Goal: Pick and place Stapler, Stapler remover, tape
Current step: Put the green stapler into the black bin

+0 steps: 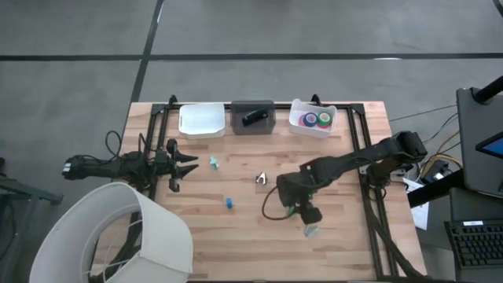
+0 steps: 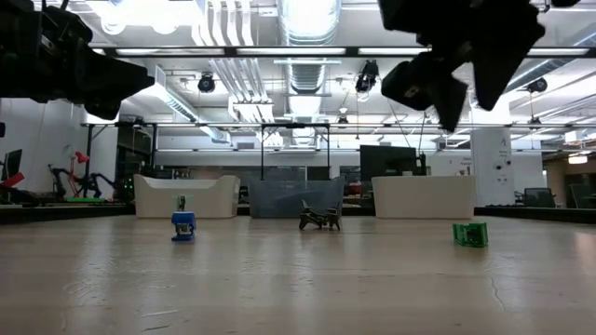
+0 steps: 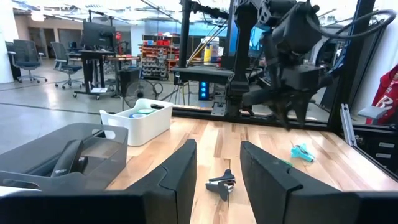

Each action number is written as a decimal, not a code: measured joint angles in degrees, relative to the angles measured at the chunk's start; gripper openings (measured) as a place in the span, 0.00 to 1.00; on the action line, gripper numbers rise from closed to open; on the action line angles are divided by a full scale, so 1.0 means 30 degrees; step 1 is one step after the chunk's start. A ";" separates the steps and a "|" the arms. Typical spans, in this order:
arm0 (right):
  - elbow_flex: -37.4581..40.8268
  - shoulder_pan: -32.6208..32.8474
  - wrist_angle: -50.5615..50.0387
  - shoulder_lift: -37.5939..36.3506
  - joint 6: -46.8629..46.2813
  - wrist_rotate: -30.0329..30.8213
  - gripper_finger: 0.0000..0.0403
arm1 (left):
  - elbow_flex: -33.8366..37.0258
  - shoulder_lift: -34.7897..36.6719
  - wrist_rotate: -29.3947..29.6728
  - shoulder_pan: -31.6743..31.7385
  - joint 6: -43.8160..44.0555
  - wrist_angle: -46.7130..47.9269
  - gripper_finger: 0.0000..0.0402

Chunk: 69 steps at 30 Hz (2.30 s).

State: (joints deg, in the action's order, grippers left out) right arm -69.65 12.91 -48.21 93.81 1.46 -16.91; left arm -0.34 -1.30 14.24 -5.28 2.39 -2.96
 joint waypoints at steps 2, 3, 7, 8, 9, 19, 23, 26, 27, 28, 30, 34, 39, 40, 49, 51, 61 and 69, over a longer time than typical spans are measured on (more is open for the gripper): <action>0.0306 0.0121 0.0538 0.0005 0.0096 0.0583 0.45 | 0.0000 0.0000 0.0000 0.0002 0.0000 0.0002 0.32; 0.0494 0.0183 0.0968 0.0005 0.0120 0.0950 0.48 | 0.0000 -0.0007 0.0000 0.0002 0.0000 0.0000 0.32; 0.1191 0.0323 0.1510 0.0020 0.1019 0.2073 0.58 | 0.0000 -0.0007 0.0000 0.0000 0.0000 0.0000 0.31; 0.1405 0.0296 0.1611 0.0020 0.1547 0.2125 0.60 | 0.0000 -0.0007 0.0000 0.0000 0.0000 0.0000 0.32; 0.1650 0.0271 0.1799 0.0020 0.2043 0.2196 0.61 | 0.0000 -0.0007 0.0000 0.0000 0.0000 0.0000 0.32; 0.4151 0.0463 0.5389 0.0052 0.2693 0.2212 0.61 | 0.0000 -0.0007 0.0000 0.0001 0.0000 -0.0004 0.32; 0.4679 0.0508 0.6555 0.0056 0.2672 0.2207 0.59 | 0.0000 -0.0007 0.0000 0.0000 0.0000 -0.0005 0.32; 0.5039 0.0479 0.6998 0.0056 0.2677 0.2269 0.59 | 0.0000 -0.0007 0.0000 0.0000 0.0000 -0.0007 0.31; 0.5196 0.0479 0.7153 0.0056 0.2684 0.2274 0.59 | 0.0000 -0.0007 0.0000 0.0001 0.0000 -0.0007 0.31; 0.5372 0.0494 0.7355 0.0056 0.2698 0.2274 0.59 | 0.0000 -0.0007 0.0000 0.0000 0.0000 -0.0007 0.31; 0.5730 0.0500 0.7826 0.0155 0.2733 0.2274 0.60 | 0.0000 -0.0007 0.0000 0.0000 0.0000 -0.0007 0.32; 0.5809 0.0502 0.8261 0.0937 0.2653 0.2276 0.60 | 0.0000 -0.0015 0.0000 0.0002 0.0000 -0.0007 0.32; 0.5316 0.0537 0.8421 0.2224 0.1294 0.2213 0.58 | 0.0000 -0.0015 0.0000 0.0000 0.0000 -0.0007 0.32; 0.5233 0.0544 0.8394 0.2392 0.1159 0.2219 0.58 | 0.0000 -0.0015 0.0000 0.0006 0.0000 -0.0007 0.32; 0.4524 0.0602 0.7505 0.2723 0.1059 0.2302 0.52 | 0.0000 -0.0015 -0.0001 0.0000 0.0000 -0.0007 0.32; 0.4182 0.0617 0.6802 0.2723 0.1061 0.2398 0.50 | 0.0000 -0.0015 0.0000 0.0000 0.0000 -0.0007 0.32; 0.3710 0.0617 0.5625 0.2701 0.0416 0.2640 0.37 | 0.0000 -0.0015 -0.0007 0.0000 0.0000 -0.0007 0.32; 0.3522 0.0610 0.5632 0.2686 0.0034 0.2645 0.26 | 0.0000 -0.0015 0.0000 0.0000 0.0000 -0.0007 0.31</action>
State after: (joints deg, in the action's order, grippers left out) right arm -59.09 14.74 -31.31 101.86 1.56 -8.97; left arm -0.34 -1.34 14.24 -5.28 2.39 -2.98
